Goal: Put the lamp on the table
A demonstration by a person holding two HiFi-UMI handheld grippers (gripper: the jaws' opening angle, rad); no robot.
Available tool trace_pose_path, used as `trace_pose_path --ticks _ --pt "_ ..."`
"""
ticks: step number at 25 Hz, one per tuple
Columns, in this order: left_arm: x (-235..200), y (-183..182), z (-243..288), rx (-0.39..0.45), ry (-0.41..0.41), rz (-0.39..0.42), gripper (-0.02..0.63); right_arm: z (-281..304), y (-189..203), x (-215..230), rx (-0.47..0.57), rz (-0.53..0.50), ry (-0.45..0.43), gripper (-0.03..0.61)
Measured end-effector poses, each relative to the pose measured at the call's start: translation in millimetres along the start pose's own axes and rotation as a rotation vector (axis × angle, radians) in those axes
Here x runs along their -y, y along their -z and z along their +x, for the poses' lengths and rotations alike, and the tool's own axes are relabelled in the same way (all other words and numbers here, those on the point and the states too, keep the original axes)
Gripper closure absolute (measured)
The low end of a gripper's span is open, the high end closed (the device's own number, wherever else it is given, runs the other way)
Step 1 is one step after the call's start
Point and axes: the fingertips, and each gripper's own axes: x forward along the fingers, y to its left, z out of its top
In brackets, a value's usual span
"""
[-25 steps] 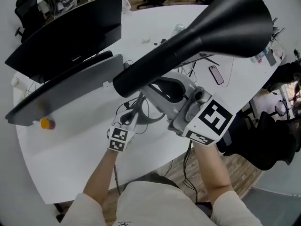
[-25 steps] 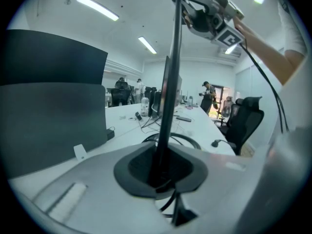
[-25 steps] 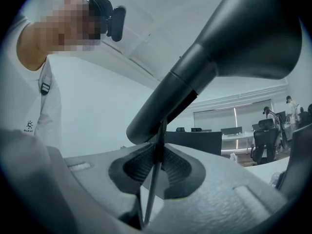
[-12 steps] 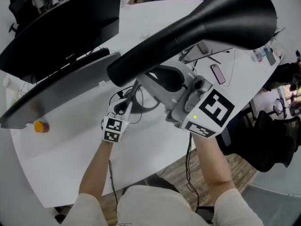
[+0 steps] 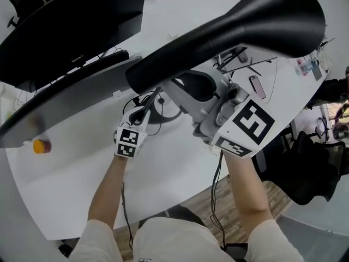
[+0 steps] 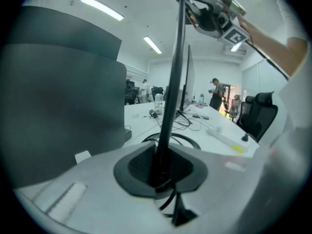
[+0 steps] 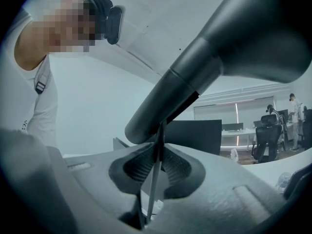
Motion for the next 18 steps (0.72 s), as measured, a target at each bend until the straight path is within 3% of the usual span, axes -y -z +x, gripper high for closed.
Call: trace_pose_path --ticks 18 --pt "-24 24 34 -0.039 0.013 -0.010 0.575 20 38 29 -0.027 0.026 0.008 0.532"
